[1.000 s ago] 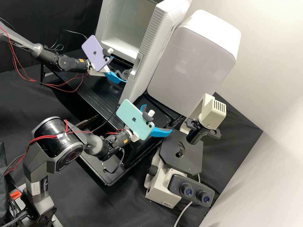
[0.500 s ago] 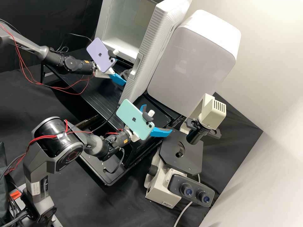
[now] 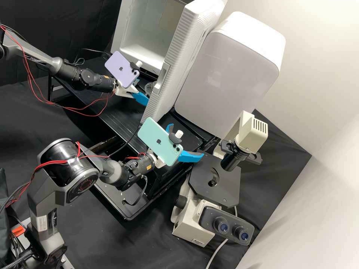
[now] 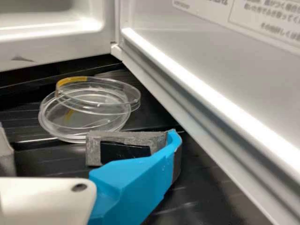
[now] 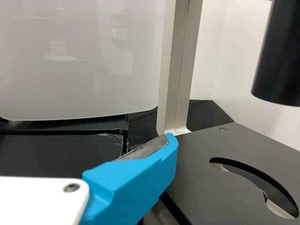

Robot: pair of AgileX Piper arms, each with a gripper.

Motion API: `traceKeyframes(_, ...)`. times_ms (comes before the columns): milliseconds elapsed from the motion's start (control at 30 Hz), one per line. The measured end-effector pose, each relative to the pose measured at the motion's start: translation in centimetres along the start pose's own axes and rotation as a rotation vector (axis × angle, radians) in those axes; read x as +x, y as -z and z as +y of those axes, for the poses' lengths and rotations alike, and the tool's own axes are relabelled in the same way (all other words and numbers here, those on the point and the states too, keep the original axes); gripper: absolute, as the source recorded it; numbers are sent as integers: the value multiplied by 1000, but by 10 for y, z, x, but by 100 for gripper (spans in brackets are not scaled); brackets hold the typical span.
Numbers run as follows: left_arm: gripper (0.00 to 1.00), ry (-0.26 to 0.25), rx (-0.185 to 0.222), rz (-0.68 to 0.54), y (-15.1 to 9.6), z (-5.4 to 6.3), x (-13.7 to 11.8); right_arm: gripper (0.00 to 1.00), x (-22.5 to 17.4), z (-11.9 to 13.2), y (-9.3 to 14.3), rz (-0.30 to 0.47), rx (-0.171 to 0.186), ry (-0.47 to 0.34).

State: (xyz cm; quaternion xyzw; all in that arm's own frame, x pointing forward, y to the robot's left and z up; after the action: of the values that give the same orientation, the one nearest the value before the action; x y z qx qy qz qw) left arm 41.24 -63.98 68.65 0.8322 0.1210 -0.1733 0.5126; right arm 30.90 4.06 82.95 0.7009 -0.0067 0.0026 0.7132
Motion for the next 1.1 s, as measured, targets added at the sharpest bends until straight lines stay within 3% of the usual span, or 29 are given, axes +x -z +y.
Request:
traceKeyframes(300,100,4,11,-14,-1,-3,2,100,0,0,0,0,0,0)
traceKeyframes(667,100,11,-19,2,-6,6,9,100,0,0,0,0,0,0)
traceKeyframes(1100,100,16,-18,34,-14,13,14,100,0,0,0,0,0,0)
